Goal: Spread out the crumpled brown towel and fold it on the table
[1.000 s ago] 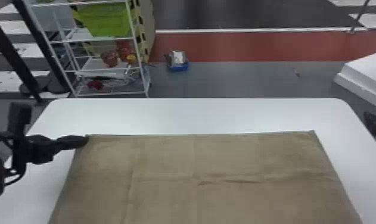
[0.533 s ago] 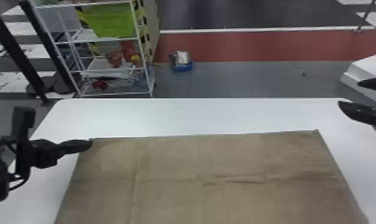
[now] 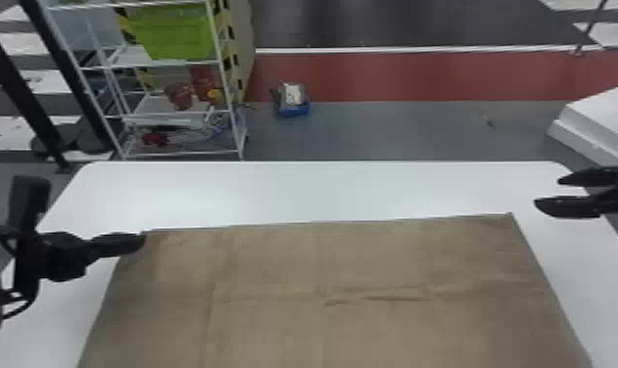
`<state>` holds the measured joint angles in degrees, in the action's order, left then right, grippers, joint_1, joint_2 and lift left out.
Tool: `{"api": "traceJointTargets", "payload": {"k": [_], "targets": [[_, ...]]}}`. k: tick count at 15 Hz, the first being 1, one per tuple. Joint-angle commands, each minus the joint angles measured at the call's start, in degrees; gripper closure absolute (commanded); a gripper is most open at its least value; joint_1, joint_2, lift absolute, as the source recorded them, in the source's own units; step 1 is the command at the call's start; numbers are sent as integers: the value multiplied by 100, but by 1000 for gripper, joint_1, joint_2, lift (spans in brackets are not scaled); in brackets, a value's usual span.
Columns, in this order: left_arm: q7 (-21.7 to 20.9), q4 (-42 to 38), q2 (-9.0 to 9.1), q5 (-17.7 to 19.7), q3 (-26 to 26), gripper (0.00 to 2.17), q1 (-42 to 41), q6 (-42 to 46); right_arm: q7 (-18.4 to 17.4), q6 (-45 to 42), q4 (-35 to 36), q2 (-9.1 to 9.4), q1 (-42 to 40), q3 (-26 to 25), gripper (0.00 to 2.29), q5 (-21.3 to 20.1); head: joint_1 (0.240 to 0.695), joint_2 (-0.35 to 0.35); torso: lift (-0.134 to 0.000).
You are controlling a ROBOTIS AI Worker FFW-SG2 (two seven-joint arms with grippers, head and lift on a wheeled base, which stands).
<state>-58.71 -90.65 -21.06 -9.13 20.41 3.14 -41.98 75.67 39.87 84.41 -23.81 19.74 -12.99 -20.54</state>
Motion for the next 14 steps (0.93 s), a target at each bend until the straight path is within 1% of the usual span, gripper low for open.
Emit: {"api": "traceJointTargets", "payload": {"k": [1,2,3,4,5,6,8,9,10,12,14], "targets": [[0,-14,23,-89,-195,1676,73,-105,18,70,-223,-98,118,77,171,-205,695,39,-124],[0,-67,58,-168,-239,1676,73,-193,35,140,-319,-124,153,121,171,-328,695,27,-124],[-8,-146,102,-203,-275,1679,73,-263,35,193,-337,-150,223,288,178,-539,695,16,-124],[-17,-199,102,-221,-319,1676,73,-316,35,211,-346,-150,258,420,178,-662,695,7,-124],[-44,-260,146,-256,-319,1676,64,-351,35,193,-346,-150,258,561,178,-732,695,0,-124],[-52,-357,146,-265,-310,1679,29,-474,18,123,-337,-150,258,692,181,-794,695,-5,-124],[-61,-506,199,-291,-301,1679,-68,-562,-70,-158,-337,-115,258,965,188,-969,695,-7,-124],[-79,-533,269,-344,-301,1679,-77,-562,-88,-158,-346,-98,267,982,188,-987,695,-3,-124],[-79,-647,269,-344,-275,1679,-156,-562,-149,-211,-355,-62,302,1000,191,-996,695,1,-124],[-96,-735,278,-344,-257,1679,-226,-615,-264,-545,-777,-27,460,991,215,-996,695,5,-124],[-96,-831,296,-344,-257,1679,-305,-650,-299,-774,-1401,25,724,965,218,-996,695,3,-124]]}}
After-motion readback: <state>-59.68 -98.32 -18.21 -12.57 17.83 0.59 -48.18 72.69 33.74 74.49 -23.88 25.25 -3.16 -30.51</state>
